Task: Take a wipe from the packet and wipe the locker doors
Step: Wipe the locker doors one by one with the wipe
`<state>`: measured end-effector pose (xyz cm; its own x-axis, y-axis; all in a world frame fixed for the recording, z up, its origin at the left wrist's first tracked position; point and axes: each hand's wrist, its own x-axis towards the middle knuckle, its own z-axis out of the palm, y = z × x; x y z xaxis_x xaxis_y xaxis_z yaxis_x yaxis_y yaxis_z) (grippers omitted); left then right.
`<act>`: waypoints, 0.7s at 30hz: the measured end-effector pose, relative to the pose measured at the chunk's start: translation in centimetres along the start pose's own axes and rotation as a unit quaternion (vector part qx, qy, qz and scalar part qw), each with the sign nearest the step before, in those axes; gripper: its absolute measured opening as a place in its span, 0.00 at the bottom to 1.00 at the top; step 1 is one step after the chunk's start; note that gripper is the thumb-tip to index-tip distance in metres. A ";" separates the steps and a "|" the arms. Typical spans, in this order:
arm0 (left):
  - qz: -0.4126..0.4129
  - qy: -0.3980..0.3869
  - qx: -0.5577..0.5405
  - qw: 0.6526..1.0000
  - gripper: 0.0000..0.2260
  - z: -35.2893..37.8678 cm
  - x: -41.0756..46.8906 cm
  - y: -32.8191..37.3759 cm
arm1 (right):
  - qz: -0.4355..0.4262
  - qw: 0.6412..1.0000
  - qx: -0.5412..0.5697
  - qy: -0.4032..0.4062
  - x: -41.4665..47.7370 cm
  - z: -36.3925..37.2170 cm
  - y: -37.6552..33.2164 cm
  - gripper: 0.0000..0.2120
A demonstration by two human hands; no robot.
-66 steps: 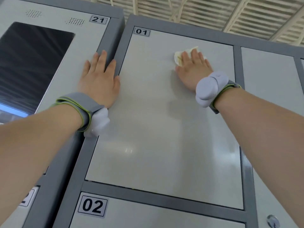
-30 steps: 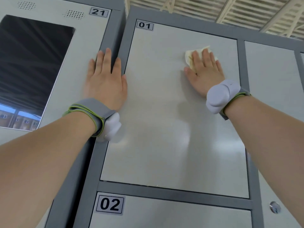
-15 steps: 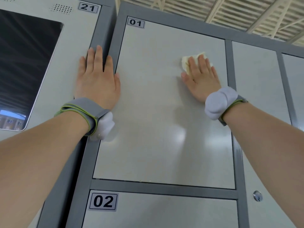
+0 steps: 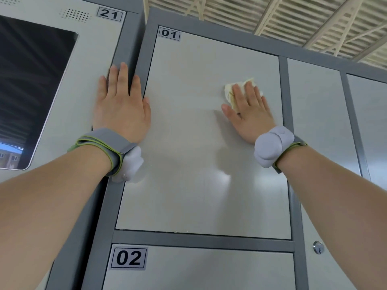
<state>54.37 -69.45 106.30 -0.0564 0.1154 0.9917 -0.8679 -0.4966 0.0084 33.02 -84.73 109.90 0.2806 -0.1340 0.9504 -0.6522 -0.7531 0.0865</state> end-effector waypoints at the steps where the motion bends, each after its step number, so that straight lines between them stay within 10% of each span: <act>1: 0.002 0.002 -0.001 1.000 0.28 0.0 0.0 -0.1 | 0.018 1.000 0.001 0.001 0.6 -0.3 0.3 0.31; 21: 0.001 -0.003 -0.001 1.000 0.28 -0.2 -0.1 0.1 | 0.080 0.997 0.008 0.007 1.7 -1.2 2.6 0.32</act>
<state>54.22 -69.37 106.23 -0.0550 0.1104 0.9924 -0.8691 -0.4945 0.0068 30.96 -86.13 112.06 0.1635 -0.2446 0.9557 -0.6770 -0.7325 -0.0716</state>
